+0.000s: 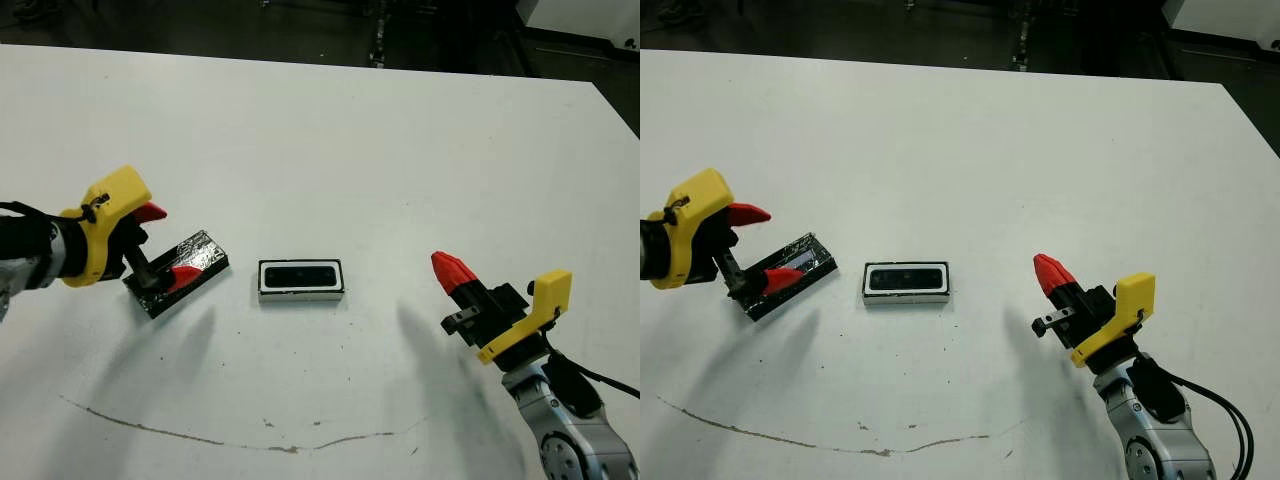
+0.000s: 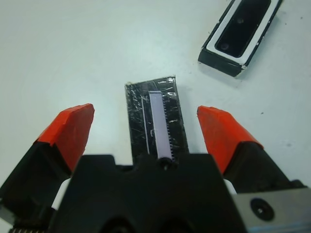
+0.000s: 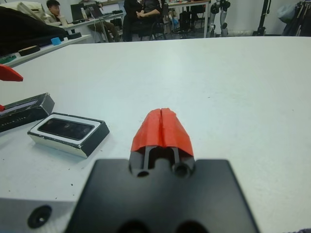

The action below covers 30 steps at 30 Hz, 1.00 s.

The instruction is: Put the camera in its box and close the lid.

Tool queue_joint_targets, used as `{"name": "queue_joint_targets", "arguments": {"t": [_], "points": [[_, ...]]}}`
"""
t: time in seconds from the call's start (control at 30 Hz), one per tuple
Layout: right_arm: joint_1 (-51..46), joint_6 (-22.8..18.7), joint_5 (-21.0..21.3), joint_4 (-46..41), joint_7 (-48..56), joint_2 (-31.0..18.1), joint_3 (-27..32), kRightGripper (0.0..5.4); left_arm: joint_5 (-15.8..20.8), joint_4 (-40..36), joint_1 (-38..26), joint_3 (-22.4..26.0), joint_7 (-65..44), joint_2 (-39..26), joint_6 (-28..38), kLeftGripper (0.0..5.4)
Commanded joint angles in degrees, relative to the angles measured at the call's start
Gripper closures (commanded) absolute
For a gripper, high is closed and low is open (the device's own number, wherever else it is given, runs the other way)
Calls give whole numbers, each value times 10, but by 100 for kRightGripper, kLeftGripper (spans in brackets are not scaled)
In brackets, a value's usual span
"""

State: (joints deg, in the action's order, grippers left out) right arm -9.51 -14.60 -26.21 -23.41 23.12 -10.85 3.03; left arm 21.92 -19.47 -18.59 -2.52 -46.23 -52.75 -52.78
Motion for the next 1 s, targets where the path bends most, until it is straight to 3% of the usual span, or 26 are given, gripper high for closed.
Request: {"name": "queue_joint_targets", "arguments": {"t": [0.03,0.2,0.4,0.47,0.8,1.0], "points": [[-1,-2,4,2,-2,-6,1,540,11,-3,-13,5,16,12,-45,0],[-1,-5,7,-3,-6,-7,2,540,9,-4,-16,-7,28,13,-68,0],[-2,-8,-1,-2,-3,-7,3,540,-18,-2,-8,-31,26,7,-41,0],[-2,-7,2,-2,-3,-8,3,540,-38,0,3,-40,19,0,3,0],[-4,-3,1,-1,-1,-7,4,540,-90,25,27,-62,9,-3,74,0],[-4,0,-1,0,1,-5,4,540,-97,49,23,-71,-1,9,64,0]]}}
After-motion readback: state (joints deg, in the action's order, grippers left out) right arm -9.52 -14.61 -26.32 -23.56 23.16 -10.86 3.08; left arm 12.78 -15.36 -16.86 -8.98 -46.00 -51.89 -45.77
